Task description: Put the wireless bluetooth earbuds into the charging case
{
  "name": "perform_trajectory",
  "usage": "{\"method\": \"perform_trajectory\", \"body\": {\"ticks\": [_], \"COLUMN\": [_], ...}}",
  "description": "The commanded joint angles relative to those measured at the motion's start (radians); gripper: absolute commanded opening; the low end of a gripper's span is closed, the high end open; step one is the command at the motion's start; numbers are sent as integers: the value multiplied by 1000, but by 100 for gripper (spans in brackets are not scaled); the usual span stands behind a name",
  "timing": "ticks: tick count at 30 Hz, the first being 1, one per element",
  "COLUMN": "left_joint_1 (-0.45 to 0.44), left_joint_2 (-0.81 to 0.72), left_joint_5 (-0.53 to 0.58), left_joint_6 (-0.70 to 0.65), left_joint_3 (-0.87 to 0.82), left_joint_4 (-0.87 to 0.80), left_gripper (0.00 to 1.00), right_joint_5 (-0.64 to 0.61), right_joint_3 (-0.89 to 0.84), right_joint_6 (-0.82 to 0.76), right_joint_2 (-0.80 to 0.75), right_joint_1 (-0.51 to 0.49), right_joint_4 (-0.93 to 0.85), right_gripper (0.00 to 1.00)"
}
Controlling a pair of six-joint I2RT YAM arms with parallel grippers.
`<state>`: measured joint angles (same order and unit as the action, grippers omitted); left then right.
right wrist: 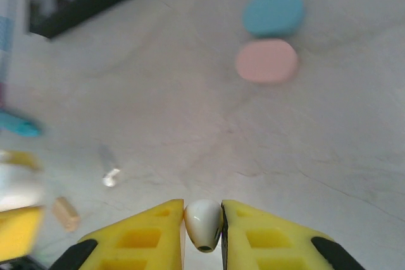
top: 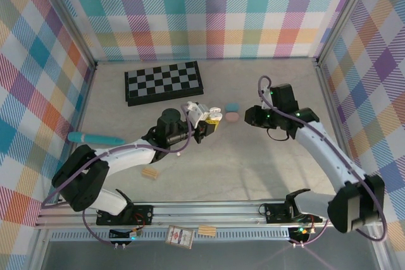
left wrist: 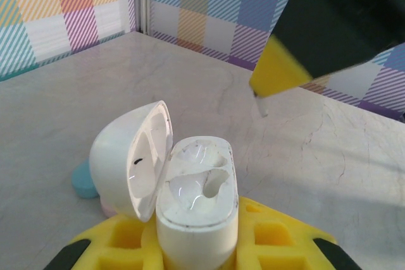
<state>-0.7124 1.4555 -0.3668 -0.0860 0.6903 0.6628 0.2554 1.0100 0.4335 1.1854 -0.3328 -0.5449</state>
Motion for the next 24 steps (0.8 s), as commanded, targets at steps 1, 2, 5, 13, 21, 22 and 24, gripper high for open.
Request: {"method": "perform_trajectory", "body": {"ticks": [1,2,5,13,21,22,24], "left_joint_1": [-20,-22,-35,-66,-81,-80,-80], "left_joint_2": [31,38,53,62,73,73,73], "left_joint_5": [2,-2,-9,-24,-30,-31,-28], "left_joint_6": [21,22,7,-4,20,25,33], "left_joint_3": [43,51,76,102,114,115,116], "left_joint_4": [84,88,71,65,97,99,98], "left_gripper": [12,12,12,13,13,13,13], "right_joint_5": [111,128,159,211,209,208,212], "right_joint_3": [-21,-24,-25,-19,-21,-19,-24], "right_joint_6": [27,30,37,45,38,39,39], "right_joint_2": [-62,-78,-106,-96,-73,-68,-61], "right_joint_1": [3,3,-6,-42,-77,-78,-83], "right_joint_4": [134,149,179,247,284,283,287], "right_gripper": [22,22,22,23,23,23,23]}}
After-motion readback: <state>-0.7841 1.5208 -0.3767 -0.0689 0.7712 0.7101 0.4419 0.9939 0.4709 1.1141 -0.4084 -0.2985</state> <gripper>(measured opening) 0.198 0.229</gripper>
